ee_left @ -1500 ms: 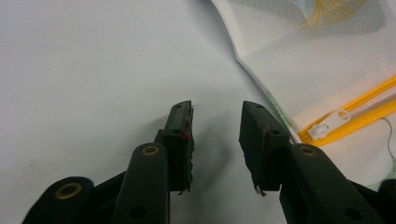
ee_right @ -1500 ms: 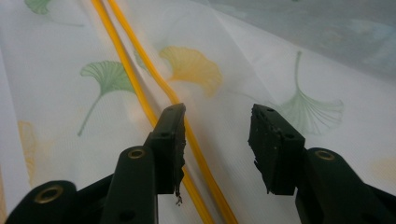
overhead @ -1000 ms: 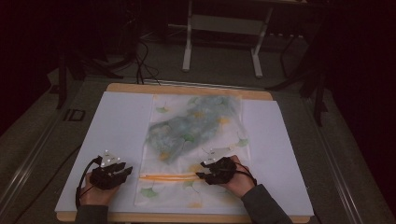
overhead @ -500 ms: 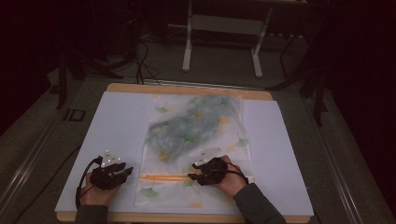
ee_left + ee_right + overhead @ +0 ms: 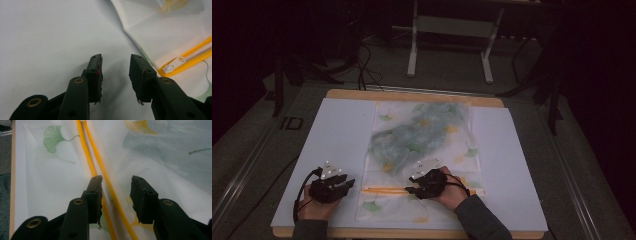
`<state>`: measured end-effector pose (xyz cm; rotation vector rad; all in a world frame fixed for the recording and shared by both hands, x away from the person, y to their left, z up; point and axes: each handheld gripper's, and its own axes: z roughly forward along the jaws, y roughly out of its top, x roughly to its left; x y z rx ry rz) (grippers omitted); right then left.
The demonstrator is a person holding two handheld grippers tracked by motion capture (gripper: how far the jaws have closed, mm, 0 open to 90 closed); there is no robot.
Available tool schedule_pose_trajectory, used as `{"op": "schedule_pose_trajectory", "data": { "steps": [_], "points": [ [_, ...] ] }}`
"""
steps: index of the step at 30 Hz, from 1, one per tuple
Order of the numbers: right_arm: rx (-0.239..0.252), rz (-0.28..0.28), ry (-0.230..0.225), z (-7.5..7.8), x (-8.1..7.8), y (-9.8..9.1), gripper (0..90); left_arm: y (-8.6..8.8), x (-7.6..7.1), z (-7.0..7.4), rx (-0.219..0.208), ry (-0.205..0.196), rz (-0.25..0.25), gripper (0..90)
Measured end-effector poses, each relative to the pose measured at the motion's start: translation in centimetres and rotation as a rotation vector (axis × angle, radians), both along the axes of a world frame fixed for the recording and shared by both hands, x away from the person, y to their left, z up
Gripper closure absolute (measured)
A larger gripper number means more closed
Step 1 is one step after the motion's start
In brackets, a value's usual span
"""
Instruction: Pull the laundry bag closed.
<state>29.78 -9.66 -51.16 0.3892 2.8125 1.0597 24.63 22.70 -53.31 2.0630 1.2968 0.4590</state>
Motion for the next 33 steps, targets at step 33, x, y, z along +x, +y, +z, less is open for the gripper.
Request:
{"op": "schedule_pose_trajectory", "data": {
  "steps": [33],
  "points": [
    [0.002,0.068,0.012,-0.2,0.5,4.4,64.8,0.1,0.0,0.1,-0.005,-0.001,-0.008,62.6]
  ]
}}
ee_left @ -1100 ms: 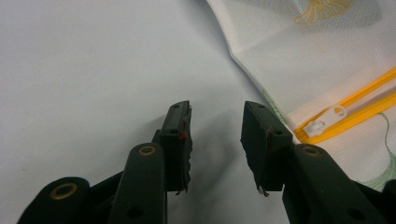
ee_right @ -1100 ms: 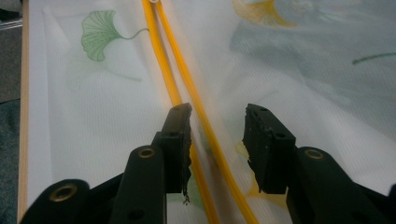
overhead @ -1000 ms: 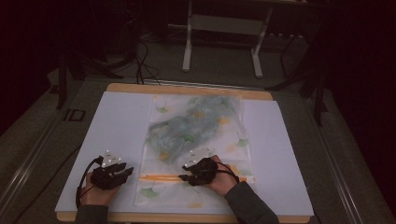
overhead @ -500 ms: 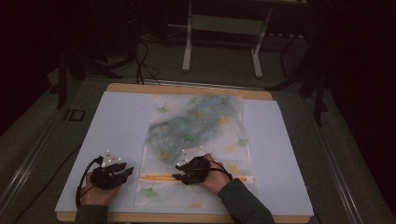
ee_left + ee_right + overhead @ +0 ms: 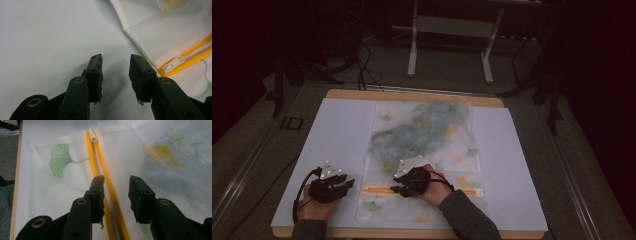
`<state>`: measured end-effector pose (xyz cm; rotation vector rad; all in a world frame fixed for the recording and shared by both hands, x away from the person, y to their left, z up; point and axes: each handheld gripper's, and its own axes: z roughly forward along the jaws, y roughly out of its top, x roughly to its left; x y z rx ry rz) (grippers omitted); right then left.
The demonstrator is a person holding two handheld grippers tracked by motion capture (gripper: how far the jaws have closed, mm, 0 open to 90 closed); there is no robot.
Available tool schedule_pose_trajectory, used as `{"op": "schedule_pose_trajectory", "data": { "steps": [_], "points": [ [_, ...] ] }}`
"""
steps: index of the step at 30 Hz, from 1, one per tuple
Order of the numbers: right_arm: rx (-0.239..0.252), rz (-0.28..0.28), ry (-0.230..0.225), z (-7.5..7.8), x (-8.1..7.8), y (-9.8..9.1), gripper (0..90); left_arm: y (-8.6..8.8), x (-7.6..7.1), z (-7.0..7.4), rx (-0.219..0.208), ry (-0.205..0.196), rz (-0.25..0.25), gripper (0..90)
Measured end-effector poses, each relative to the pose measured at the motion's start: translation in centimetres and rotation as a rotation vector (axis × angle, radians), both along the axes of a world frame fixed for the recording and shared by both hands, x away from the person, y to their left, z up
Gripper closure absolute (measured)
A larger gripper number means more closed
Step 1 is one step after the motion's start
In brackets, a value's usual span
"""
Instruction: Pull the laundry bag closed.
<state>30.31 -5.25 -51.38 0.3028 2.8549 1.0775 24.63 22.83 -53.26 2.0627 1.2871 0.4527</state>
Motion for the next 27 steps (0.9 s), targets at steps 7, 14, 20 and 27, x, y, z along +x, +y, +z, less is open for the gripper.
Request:
{"op": "schedule_pose_trajectory", "data": {
  "steps": [7,14,20,27],
  "points": [
    [0.007,0.009,-0.007,0.1,0.0,1.1,65.4,0.1,0.0,0.0,0.0,-0.001,0.0,62.6],
    [0.013,0.025,0.007,-0.1,0.0,2.2,66.0,0.1,-0.1,0.0,0.003,0.0,-0.005,62.7],
    [0.01,0.042,0.01,-0.4,-0.1,3.4,70.6,0.1,-0.1,0.1,-0.002,-0.002,-0.005,62.5],
    [0.005,0.057,0.017,-0.7,-0.1,4.4,72.9,0.2,-0.1,0.1,-0.001,-0.002,-0.006,62.5]
  ]
}}
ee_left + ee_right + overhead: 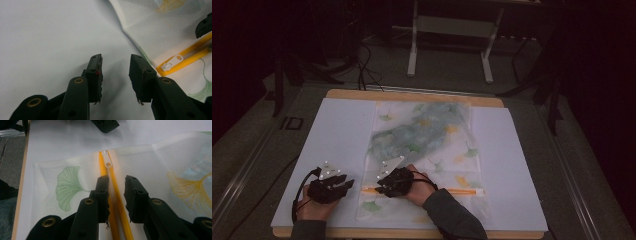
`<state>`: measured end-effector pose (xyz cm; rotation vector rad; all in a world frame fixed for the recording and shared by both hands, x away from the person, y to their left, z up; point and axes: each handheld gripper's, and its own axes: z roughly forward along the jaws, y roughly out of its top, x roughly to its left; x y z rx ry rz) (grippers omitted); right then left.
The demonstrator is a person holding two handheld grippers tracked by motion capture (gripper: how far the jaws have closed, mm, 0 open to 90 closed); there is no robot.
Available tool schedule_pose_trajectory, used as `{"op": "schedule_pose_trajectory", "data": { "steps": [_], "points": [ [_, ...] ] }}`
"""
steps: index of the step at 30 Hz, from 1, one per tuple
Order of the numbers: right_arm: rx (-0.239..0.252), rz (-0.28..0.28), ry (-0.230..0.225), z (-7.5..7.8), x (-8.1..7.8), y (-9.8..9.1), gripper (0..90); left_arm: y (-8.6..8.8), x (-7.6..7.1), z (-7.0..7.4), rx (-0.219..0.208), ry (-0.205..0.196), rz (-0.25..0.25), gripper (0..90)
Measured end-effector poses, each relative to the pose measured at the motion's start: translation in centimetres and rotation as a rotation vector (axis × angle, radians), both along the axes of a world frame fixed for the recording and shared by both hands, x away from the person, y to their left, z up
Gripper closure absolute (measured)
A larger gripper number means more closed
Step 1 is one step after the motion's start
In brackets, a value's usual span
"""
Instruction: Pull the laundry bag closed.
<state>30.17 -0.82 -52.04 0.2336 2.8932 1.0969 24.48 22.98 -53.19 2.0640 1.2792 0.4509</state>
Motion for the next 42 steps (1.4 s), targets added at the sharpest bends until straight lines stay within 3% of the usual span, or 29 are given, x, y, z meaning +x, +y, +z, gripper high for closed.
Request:
{"op": "schedule_pose_trajectory", "data": {
  "steps": [23,35,42],
  "points": [
    [-0.023,0.041,0.034,-0.6,0.4,3.3,74.9,0.2,-0.3,0.0,-0.002,0.003,-0.004,61.4],
    [-0.05,0.041,0.062,-1.0,0.6,4.4,82.7,0.2,-0.3,-0.1,-0.005,0.008,-0.011,61.2],
    [-0.051,0.042,0.039,-0.9,0.3,4.4,83.5,0.1,-0.5,-0.1,-0.026,0.021,-0.032,61.2]
  ]
}}
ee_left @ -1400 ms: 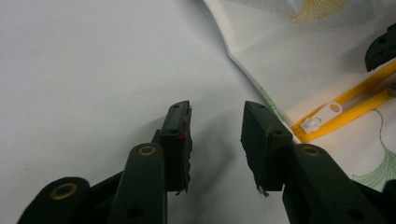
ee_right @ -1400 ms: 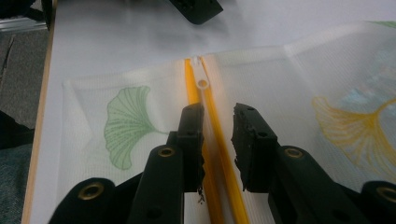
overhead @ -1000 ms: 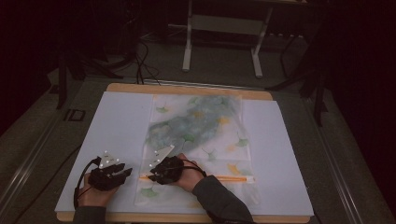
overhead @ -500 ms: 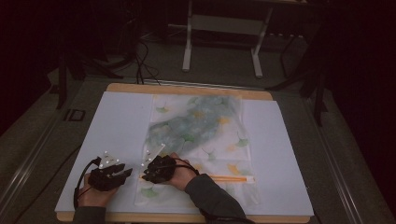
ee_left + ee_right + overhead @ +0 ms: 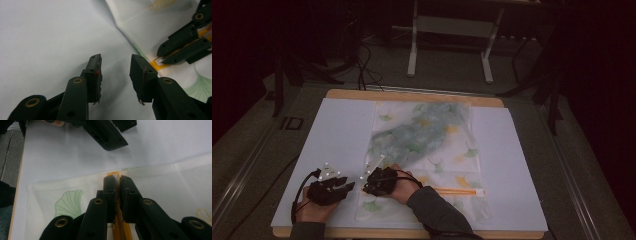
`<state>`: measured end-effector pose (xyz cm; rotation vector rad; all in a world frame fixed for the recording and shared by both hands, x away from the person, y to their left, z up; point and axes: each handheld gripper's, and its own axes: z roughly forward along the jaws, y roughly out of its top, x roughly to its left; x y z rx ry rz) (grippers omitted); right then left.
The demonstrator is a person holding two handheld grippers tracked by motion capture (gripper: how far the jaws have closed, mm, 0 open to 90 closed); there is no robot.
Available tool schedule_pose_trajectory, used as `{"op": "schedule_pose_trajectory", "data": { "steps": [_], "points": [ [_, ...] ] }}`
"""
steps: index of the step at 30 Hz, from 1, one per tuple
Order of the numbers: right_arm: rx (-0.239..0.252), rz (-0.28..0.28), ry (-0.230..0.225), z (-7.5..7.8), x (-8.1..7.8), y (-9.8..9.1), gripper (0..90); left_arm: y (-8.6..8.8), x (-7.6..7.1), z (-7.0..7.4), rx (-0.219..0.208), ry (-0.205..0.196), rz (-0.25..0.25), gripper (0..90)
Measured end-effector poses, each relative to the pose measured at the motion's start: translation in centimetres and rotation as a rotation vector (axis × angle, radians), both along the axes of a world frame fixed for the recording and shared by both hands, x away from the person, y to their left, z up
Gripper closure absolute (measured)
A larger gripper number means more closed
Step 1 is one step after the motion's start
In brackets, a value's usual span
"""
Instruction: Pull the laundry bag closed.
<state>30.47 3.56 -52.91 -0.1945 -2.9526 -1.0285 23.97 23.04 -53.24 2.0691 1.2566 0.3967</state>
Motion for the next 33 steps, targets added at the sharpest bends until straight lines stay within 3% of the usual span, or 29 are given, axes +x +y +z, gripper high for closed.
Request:
{"op": "schedule_pose_trajectory", "data": {
  "steps": [13,18,21,30,33],
  "points": [
    [0.012,-0.003,-0.037,0.6,-0.5,-0.6,83.5,-0.6,-1.0,0.8,-0.081,0.039,-0.041,58.2],
    [0.009,-0.003,-0.052,0.8,-0.6,-0.7,83.5,-0.8,-1.1,0.9,-0.122,0.059,-0.065,56.9],
    [0.004,0.0,-0.062,0.9,-0.6,-0.7,83.5,-1.1,-1.0,0.8,-0.168,0.086,-0.101,55.8],
    [0.009,0.002,-0.078,1.4,-0.8,-0.8,83.6,-1.9,-0.5,0.1,-0.17,0.14,-0.129,55.6],
    [0.014,0.004,-0.089,1.8,-1.0,-1.1,83.5,-2.3,-0.1,-0.2,-0.197,0.164,-0.148,56.0]
  ]
}}
